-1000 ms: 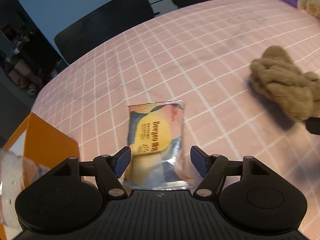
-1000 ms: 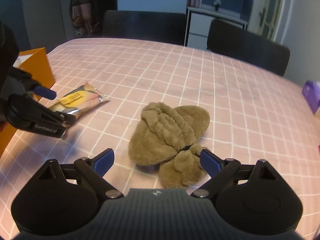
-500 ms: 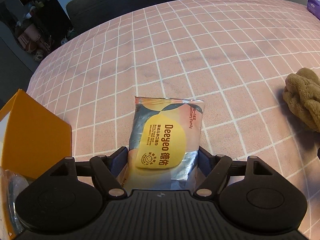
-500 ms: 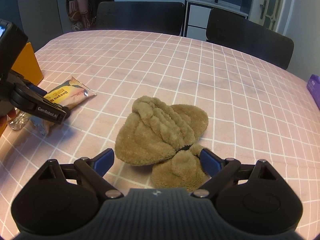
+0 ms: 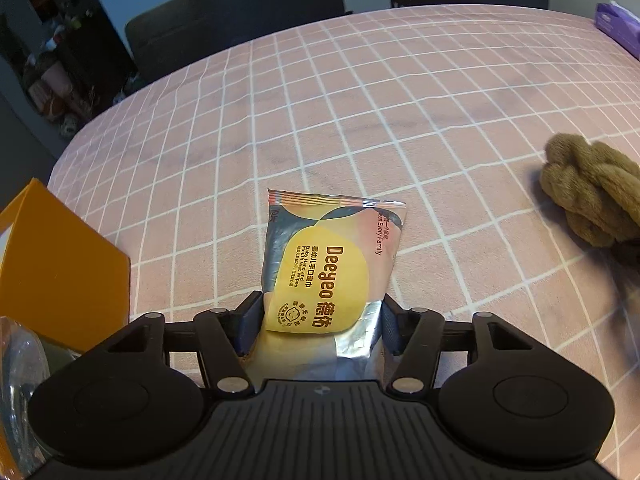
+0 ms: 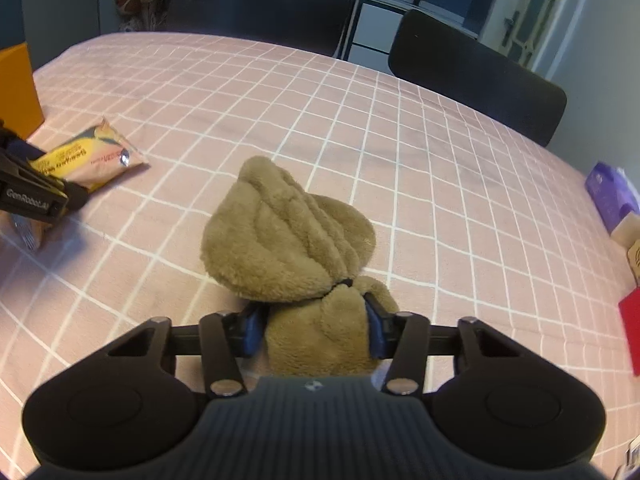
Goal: Organize soft objects
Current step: 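Grasp the Deegeo snack packet with the left tool while the right tool grasps the brown towel, then carry the snack packet and brown towel into the orange box and release both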
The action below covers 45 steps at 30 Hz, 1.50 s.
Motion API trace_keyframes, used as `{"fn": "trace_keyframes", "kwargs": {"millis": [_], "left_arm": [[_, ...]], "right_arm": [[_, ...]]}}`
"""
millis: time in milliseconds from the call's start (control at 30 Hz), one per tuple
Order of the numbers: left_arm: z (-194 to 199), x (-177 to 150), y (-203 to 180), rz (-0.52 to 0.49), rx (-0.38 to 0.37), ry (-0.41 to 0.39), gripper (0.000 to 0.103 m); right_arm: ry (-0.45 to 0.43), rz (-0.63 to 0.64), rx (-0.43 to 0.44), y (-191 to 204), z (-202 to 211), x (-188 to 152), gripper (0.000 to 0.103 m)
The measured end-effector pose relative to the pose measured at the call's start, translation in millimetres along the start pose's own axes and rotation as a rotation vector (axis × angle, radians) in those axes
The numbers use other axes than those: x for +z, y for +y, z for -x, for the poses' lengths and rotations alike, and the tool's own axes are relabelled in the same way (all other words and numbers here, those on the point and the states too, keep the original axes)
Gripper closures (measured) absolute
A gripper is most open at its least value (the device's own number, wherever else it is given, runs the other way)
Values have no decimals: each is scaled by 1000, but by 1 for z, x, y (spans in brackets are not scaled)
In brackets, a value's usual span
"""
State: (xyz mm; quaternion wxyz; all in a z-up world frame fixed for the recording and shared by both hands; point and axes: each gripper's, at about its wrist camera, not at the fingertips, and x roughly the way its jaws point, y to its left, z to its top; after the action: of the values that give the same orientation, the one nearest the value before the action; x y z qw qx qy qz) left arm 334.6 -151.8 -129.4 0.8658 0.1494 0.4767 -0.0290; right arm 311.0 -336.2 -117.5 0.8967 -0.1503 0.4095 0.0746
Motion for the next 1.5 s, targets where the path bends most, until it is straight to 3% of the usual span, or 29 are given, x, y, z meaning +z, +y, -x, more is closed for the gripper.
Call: {"fn": "trace_keyframes", "kwargs": {"millis": [200, 433, 900, 1267, 1500], "left_arm": [[13, -10, -2, 16, -81, -42, 42], [42, -23, 2, 25, -157, -109, 44], [153, -61, 22, -40, -258, -291, 45], [222, -108, 74, -35, -242, -399, 45], [249, -135, 124, 6, -154, -429, 44]], "right_arm": [[10, 49, -38, 9, 5, 1, 64], [9, 19, -32, 12, 26, 3, 65], [-114, 89, -3, 51, 130, 3, 65], [-218, 168, 77, 99, 215, 6, 65], [-271, 248, 118, 143, 251, 13, 65]]}}
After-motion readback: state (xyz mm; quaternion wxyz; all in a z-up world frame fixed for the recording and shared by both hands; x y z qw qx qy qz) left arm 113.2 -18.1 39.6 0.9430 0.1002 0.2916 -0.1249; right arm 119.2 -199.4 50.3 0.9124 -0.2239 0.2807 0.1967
